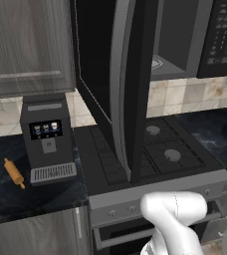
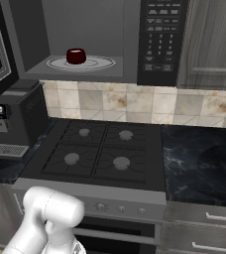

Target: Pick the mug from the counter and place it inside the microwave. Then close the microwave.

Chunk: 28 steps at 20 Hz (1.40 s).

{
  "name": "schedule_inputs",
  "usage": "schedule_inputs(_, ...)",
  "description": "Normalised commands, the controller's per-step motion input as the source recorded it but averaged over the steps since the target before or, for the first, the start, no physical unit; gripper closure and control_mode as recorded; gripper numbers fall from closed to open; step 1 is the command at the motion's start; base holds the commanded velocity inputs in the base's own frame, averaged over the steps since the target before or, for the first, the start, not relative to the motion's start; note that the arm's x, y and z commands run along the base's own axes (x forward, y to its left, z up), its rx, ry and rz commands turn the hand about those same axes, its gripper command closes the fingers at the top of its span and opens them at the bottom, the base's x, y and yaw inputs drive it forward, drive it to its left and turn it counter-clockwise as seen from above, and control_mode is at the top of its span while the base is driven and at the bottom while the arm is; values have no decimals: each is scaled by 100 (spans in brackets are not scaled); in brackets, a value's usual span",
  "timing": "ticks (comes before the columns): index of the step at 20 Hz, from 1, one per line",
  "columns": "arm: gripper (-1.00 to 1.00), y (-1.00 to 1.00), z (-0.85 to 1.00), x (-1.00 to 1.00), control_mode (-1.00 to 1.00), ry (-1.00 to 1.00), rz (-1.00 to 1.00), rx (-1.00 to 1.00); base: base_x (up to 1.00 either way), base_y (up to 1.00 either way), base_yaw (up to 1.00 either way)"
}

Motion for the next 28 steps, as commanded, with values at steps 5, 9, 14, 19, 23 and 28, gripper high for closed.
schedule_inputs(5,-100,58,0,3,-100,0,-5,-11,0,0,0)
schedule_inputs(9,-100,48,0,20,-100,0,-9,-14,0,0,0)
schedule_inputs(14,-100,41,-1,26,-100,1,-12,-12,0,0,0)
schedule_inputs(19,-100,26,-5,45,-100,0,-17,-8,0,0,0)
schedule_inputs(23,-100,38,-3,65,-100,0,-19,-3,0,0,0)
schedule_inputs(28,-100,42,-10,54,-100,0,-14,-2,0,0,0)
